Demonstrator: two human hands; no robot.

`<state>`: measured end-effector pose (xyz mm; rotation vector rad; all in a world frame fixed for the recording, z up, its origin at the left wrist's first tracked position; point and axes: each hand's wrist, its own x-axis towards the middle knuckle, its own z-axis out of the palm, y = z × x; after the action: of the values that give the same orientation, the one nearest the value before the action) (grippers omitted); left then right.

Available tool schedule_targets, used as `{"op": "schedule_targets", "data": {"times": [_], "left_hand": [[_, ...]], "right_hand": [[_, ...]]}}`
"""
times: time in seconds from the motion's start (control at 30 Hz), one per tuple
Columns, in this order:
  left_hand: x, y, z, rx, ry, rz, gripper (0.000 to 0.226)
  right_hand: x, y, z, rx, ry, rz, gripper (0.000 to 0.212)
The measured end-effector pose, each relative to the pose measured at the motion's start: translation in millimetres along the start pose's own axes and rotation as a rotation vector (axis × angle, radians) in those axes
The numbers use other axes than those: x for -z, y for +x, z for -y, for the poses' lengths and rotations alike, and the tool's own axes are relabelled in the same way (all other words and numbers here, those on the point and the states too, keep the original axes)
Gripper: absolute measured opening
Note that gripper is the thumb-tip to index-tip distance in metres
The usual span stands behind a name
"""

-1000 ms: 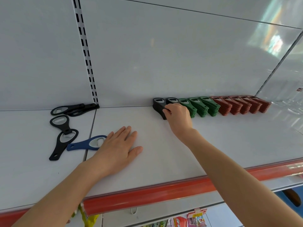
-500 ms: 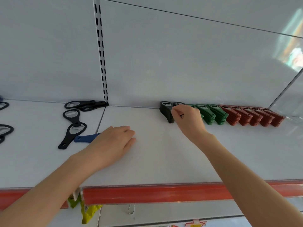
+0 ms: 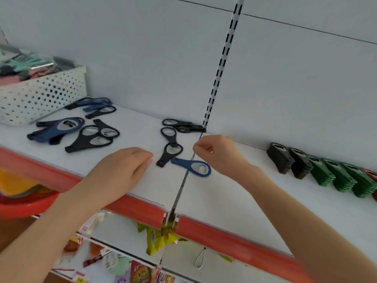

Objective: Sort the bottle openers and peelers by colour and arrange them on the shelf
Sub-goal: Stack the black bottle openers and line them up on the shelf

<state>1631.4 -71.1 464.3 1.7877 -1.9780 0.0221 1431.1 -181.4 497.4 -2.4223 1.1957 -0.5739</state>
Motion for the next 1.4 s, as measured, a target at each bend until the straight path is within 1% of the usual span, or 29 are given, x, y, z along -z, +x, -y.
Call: {"op": "schedule_targets", "data": {"times": [0.07,0.17,0.2,0.27,0.33,0.37,0.47,0.53,0.57,0.63,0.7,0.77,0.8,0.83,0.87,0.93,1.0,1.07,1.13,1.2,1.27,1.33,1.4], "left_hand": [[6,-6,18,0.031,-0.007,-0.018,0.06],[14,-8,44,0.026,-0.003,-0.003,0.058],[16,-8,53,0.013,-0.01,0.005,0.057],[20,-5,68,-0.012,-0.045,0.007,0.057],[23,1,80,-0.045,-0.101,-0.005,0.057],[23,4,84,-0.058,-0.143,-0.017,0.056],[27,11,90,-0.032,-0.349,-0.05,0.045],[25,14,91,-0.013,-0.489,-0.075,0.031],[25,16,90,0.017,-0.552,-0.059,0.028],[22,21,88,0.107,-0.716,0.006,0.032],[20,24,80,0.259,-0.965,0.115,0.039],[21,26,70,0.398,-1.232,0.206,0.037],[21,27,67,0.434,-1.339,0.211,0.034],[22,28,66,0.458,-1.419,0.182,0.03],[23,29,69,0.49,-1.462,0.131,0.026],[26,32,79,0.567,-1.474,0.031,0.017],[29,32,88,0.621,-1.473,0.015,0.013],[32,31,94,0.646,-1.466,0.027,0.012],[32,29,99,0.67,-1.478,0.01,0.011],[33,29,101,0.674,-1.528,0.004,0.011],[32,32,99,0.658,-1.545,0.019,0.017],[29,37,93,0.668,-1.563,0.032,0.018],[26,45,86,0.698,-1.606,0.031,0.015]], "right_hand": [[-17,18,15,-0.094,-0.072,0.065,0.028],[-38,39,38,-0.245,-0.306,0.161,0.048],[-43,43,46,-0.276,-0.373,0.186,0.05],[-49,49,61,-0.327,-0.45,0.227,0.047],[-51,53,68,-0.382,-0.437,0.236,0.041],[-52,53,70,-0.408,-0.424,0.225,0.034],[-54,49,70,-0.495,-0.382,0.142,0.011],[-57,42,72,-0.55,-0.346,0.07,0.013],[-57,39,75,-0.565,-0.323,0.016,0.013],[-56,31,86,-0.552,-0.238,-0.12,0.02],[-58,24,106,-0.483,-0.086,-0.192,0.021],[-63,21,131,-0.388,0.157,-0.134,0.015],[-66,22,139,-0.344,0.265,-0.08,0.013],[-68,24,144,-0.31,0.32,-0.042,0.014],[-68,27,144,-0.286,0.323,-0.036,0.014],[-70,41,131,-0.28,0.219,-0.099,0.014],[-73,57,106,-0.319,-0.018,-0.167,0.02],[-77,71,78,-0.427,-0.266,-0.12,0.017],[-79,77,61,-0.513,-0.394,-0.029,0.019],[-79,80,51,-0.514,-0.394,-0.008,0.02],[-76,79,50,-0.474,-0.353,-0.032,0.016],[-70,75,56,-0.454,-0.209,-0.081,0.014],[-64,68,72,-0.395,0.011,-0.132,0.017]]}}
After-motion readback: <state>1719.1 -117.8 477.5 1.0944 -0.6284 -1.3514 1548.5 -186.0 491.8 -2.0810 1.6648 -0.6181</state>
